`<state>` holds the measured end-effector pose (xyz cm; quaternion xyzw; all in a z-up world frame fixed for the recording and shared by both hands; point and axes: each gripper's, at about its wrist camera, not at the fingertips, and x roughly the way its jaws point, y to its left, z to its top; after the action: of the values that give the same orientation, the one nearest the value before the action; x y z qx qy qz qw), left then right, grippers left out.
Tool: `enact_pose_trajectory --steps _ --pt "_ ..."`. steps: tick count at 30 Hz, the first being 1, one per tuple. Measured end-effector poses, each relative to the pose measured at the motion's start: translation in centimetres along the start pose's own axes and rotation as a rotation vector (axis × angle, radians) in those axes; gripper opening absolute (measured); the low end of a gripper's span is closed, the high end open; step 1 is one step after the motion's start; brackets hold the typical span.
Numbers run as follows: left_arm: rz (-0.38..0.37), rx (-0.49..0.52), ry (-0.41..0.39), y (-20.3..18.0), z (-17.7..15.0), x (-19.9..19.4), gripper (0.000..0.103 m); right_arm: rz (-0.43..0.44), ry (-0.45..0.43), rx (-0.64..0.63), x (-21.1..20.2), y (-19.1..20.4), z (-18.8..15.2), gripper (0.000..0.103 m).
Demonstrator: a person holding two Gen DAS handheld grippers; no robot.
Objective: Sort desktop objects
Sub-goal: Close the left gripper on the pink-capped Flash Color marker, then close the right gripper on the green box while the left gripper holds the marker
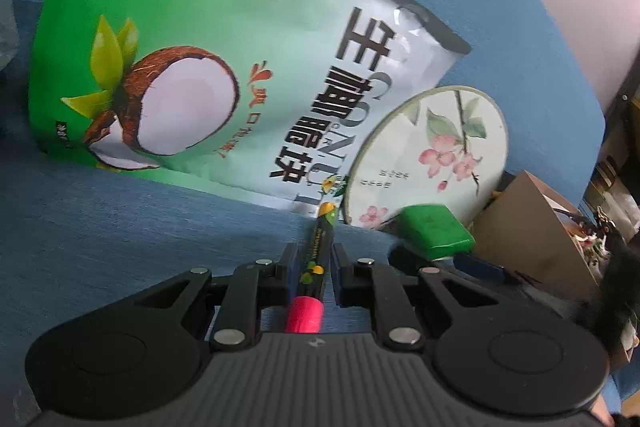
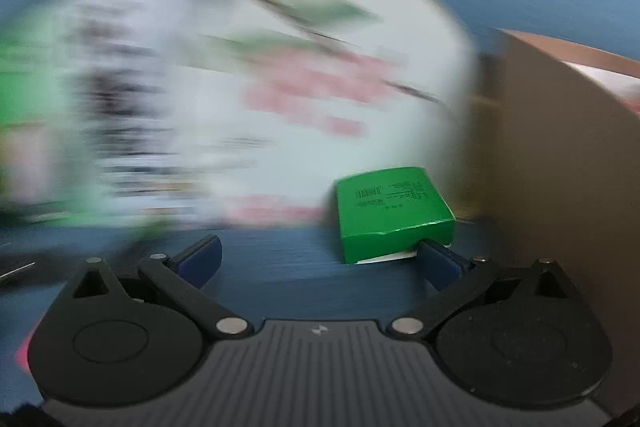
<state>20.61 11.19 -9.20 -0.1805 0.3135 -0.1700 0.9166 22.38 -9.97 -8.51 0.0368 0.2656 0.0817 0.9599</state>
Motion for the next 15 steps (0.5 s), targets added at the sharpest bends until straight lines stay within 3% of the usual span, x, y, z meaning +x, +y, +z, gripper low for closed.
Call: enact_pose_trajectory --steps 1,3,5,7,9,15 --pt "0.005 -0.003 -0.001 0.1 0.0 0.0 0.016 0.041 -0.014 -0.048 -1.0 0.3 -0.4 0.089" --pt "0.011 -0.005 0.001 0.2 0.0 0.1 0.016 -0.068 0.001 -0.078 -1.7 0.2 -0.9 0.089" --pt "0.004 0.009 0.012 0.0 -0.3 0.3 0.016 -0.136 0.01 -0.018 -2.0 -0.8 -1.0 0.089" --pt "0.001 0.035 0.039 -0.3 -0.6 0.7 0.016 -0.196 0.014 -0.046 -1.7 -0.8 -1.2 0.09" --pt "-0.006 0.061 0.074 -0.6 -1.1 1.3 0.016 -0.156 0.022 -0.083 -1.8 -0.8 -1.3 0.09" --pt "-0.012 0.104 0.069 -1.2 -1.4 1.3 0.022 -0.093 0.023 -0.103 -1.2 0.8 -0.7 0.095"
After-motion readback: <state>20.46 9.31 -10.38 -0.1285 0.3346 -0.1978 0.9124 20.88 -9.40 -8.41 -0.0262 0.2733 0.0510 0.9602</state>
